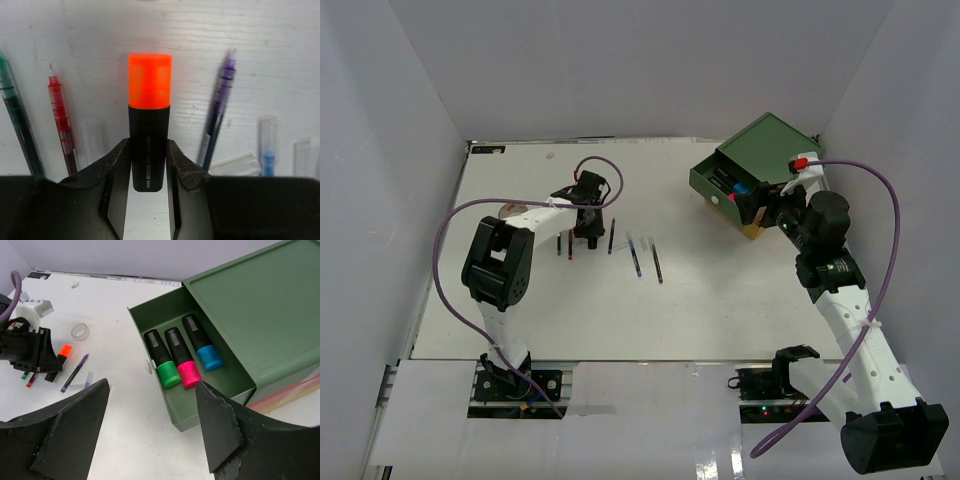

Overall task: Sort the stationery into containers
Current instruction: Pick up the pen from the center of the board.

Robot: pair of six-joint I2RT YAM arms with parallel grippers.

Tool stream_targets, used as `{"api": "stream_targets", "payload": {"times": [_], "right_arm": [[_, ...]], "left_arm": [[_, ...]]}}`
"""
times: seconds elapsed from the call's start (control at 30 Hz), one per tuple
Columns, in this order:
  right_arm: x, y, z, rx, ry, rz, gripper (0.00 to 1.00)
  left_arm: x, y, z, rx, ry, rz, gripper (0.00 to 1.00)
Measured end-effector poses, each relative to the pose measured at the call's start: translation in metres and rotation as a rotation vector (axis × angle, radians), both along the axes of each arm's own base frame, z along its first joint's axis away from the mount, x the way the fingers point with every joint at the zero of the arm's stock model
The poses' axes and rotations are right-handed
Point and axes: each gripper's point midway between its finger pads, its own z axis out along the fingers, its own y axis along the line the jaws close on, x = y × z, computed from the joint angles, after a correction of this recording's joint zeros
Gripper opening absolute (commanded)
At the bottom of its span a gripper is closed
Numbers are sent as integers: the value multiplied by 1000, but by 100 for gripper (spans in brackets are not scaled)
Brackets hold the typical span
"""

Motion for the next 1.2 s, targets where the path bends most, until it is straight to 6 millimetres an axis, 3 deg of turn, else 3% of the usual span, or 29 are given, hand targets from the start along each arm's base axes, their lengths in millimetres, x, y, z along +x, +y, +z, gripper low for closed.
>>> {"api": "stream_targets", "payload": {"times": [0.13,0.3,0.4,0.5,0.73,0.97,1.2], "right_arm": [[-4,8,0,-8,-5,51,77],[-13,32,5,-5,-6,179,82],[-16,51,12,4,6,271,83],[-19,72,16,19,31,374,83],[-28,123,9,45,144,567,83],[-34,166,-10,49,267,672,82],[-38,194,-18,49,333,736,78]], "left_arm": [[-1,-19,29,7,-70,-105,18],[-5,-48,108,-39,-281,-313,11],[-19,-62,153,-52,-419,-457,8],[-40,-75,181,-49,-524,-604,7],[-85,-101,187,-54,-600,-910,8],[-106,-116,201,-36,-682,-1069,8],[-122,-122,214,-8,-760,-1162,9]]}}
